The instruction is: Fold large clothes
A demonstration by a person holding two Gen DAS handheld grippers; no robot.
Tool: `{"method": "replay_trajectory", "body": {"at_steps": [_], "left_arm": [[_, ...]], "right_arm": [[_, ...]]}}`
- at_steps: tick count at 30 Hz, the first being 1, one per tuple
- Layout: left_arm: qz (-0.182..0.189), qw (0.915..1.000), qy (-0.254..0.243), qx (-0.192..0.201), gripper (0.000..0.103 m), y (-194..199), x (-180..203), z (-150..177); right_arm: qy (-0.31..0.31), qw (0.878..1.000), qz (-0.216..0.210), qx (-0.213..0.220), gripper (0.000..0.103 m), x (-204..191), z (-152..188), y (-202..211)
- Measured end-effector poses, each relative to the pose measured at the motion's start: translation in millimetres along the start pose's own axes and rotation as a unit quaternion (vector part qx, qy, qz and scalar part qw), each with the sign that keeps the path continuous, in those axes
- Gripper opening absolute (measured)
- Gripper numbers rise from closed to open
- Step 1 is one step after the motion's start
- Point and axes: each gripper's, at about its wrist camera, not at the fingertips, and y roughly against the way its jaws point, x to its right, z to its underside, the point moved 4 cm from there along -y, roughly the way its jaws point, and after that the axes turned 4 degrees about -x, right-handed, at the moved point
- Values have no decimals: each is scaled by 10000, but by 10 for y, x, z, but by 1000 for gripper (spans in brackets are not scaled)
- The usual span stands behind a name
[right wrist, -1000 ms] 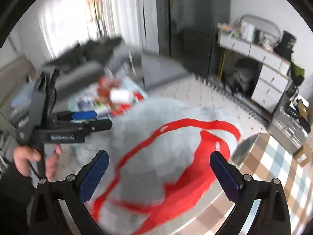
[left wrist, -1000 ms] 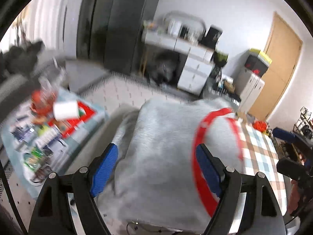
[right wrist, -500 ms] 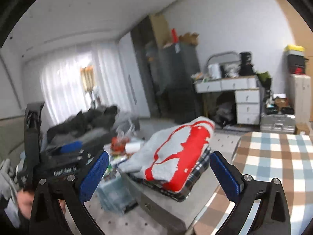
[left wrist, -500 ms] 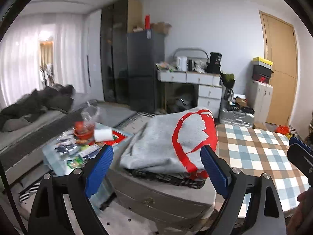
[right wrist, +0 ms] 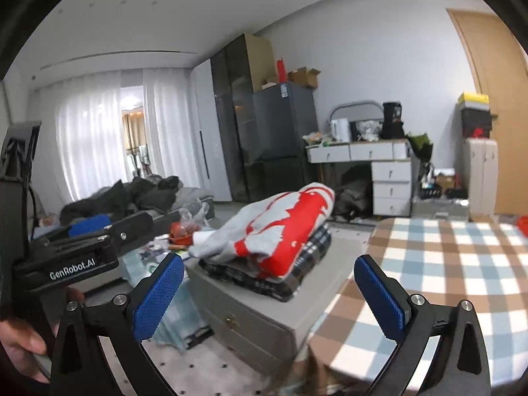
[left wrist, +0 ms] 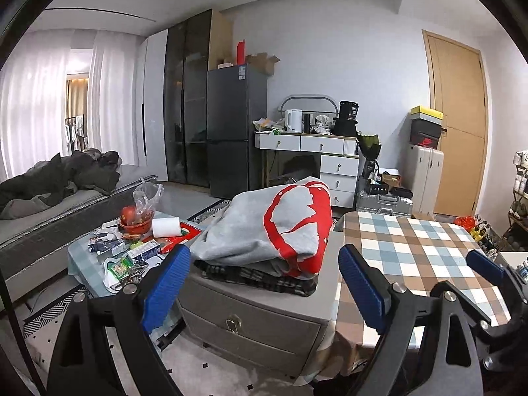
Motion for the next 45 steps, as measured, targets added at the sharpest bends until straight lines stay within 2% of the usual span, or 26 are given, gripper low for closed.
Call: {"method": "replay_trajectory", "body": {"at_steps": [5,10,16,24,27,35,45], "left_arm": [[80,9999,141,-29,88,4,25,53],[-57,9997,79,227,88,118,104,118],[-17,9997,78,239,88,184,122,157],[17,9995,64,309,88,223,130,128],[74,9998,-23,202,88,198,149,109],[-31,9995,42,311,88,265,112,57],[41,9996,48,262,88,257,120,76]], "right_arm": [[168,9997,80,166,103,-49,25,118],[414,9985,208,305,103,-86,24,177],[183,9994,109,268,103,-28,49,191],[171,9993,59,341,103,-18,62,248],[192,9991,0,375,103,-42,60,280],[335,9980,66,535,103,-47,5,407],[387,9980,60,505,103,-81,-1,396]]}}
